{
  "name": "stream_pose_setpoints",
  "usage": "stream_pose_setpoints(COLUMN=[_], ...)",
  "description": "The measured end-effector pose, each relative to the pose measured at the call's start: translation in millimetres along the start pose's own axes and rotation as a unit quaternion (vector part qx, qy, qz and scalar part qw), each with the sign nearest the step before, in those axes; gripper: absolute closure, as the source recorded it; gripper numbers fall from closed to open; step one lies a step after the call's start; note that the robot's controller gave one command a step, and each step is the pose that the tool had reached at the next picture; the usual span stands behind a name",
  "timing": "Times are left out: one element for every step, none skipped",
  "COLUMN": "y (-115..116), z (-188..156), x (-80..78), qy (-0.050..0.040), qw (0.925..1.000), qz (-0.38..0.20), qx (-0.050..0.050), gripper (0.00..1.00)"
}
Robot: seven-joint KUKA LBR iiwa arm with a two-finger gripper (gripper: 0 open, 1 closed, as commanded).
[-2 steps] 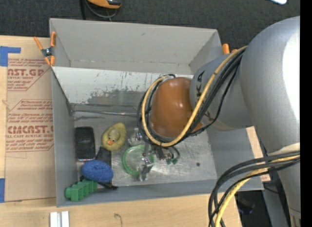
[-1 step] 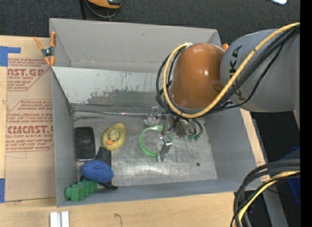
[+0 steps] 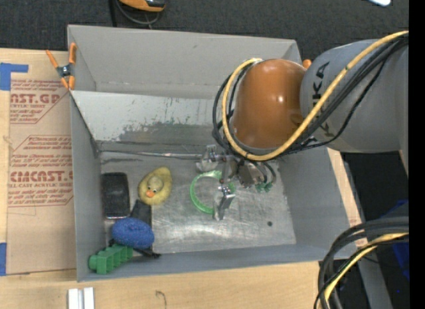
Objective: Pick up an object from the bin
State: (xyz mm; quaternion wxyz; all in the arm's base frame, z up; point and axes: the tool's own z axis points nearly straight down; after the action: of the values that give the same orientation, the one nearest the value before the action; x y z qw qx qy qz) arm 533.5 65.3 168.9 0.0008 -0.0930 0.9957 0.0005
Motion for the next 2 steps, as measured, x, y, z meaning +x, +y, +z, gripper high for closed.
stream_pose_setpoints(y=[-1.3,-10.5], z=[-21.1,-10.4], x=[-3.3,-18.8], qy=[0.0050,-0.0065], qw=[0.9976,0.9833], qz=[-0.069,-0.182], qx=[-0.001,0.002], gripper=[1.00,1.00])
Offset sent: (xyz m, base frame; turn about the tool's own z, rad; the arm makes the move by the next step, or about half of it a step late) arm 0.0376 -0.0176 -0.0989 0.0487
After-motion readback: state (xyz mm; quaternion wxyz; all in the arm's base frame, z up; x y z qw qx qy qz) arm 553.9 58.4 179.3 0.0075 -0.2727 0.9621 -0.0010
